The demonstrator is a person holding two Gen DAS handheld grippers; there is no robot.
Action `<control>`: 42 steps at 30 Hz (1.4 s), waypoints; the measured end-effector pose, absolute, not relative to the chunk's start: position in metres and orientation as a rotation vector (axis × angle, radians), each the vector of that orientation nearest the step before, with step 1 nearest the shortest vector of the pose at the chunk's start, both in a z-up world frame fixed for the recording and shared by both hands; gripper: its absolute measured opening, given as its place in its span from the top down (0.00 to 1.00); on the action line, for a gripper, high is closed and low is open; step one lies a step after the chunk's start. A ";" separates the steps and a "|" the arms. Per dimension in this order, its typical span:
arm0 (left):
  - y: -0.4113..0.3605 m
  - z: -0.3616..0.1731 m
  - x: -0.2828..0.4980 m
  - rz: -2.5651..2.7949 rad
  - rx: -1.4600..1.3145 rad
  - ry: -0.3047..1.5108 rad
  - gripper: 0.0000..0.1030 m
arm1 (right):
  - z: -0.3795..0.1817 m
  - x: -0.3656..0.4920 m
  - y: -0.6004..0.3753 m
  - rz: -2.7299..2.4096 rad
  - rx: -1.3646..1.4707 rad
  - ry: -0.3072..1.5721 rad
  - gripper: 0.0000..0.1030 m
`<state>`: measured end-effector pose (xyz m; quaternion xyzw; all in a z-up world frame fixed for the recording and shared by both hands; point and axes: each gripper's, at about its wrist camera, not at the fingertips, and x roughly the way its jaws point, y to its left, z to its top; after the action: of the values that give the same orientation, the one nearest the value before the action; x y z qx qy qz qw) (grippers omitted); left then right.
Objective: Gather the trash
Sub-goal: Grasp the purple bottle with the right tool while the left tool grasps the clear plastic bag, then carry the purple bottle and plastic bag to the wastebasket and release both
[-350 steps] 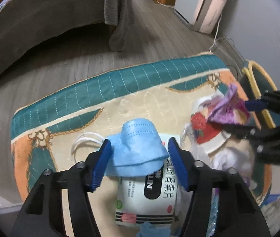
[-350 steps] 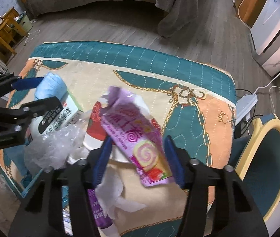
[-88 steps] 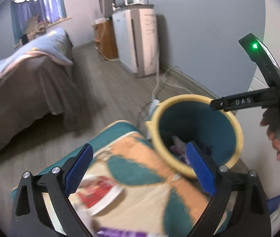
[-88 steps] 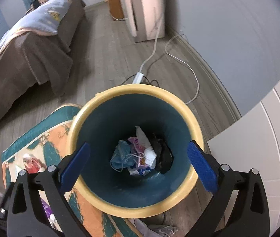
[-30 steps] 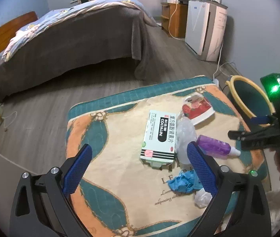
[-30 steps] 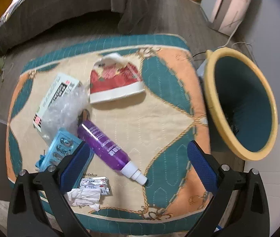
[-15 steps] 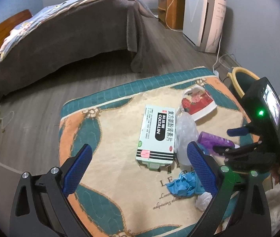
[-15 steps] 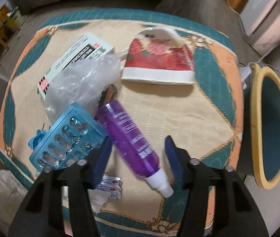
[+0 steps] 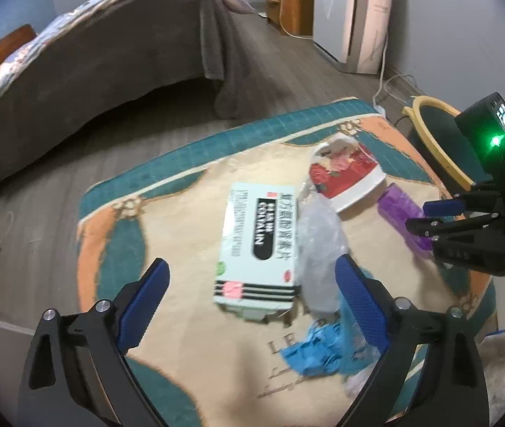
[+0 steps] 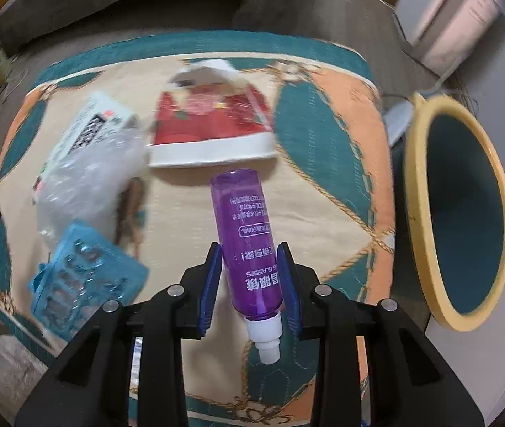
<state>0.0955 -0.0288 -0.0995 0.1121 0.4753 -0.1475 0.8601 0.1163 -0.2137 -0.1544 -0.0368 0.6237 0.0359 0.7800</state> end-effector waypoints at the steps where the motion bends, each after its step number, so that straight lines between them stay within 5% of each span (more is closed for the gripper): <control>1: -0.031 -0.101 0.097 -0.316 0.231 1.002 0.12 | -0.155 0.117 -0.216 0.077 -0.059 1.350 0.69; 10: -0.057 -0.130 0.110 -0.396 0.216 1.080 0.45 | -0.164 0.126 -0.220 0.101 -0.022 1.378 0.67; 14: -0.063 -0.140 0.115 -0.411 0.208 1.111 0.49 | -0.173 0.126 -0.221 0.127 -0.023 1.403 0.67; 18: -0.070 -0.146 0.116 -0.462 0.205 1.142 0.79 | -0.172 0.128 -0.223 0.147 -0.020 1.395 0.68; 21: -0.075 -0.137 0.113 -0.484 0.228 1.107 0.86 | -0.161 0.129 -0.227 0.153 0.013 1.371 0.68; 42: -0.062 -0.033 0.113 -0.447 0.138 0.788 0.88 | -0.030 0.125 -0.283 0.129 0.125 1.021 0.69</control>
<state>0.1131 -0.0617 -0.0328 0.0667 0.3805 -0.2158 0.8968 0.1250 -0.2826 -0.0300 0.0597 0.4880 0.0615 0.8686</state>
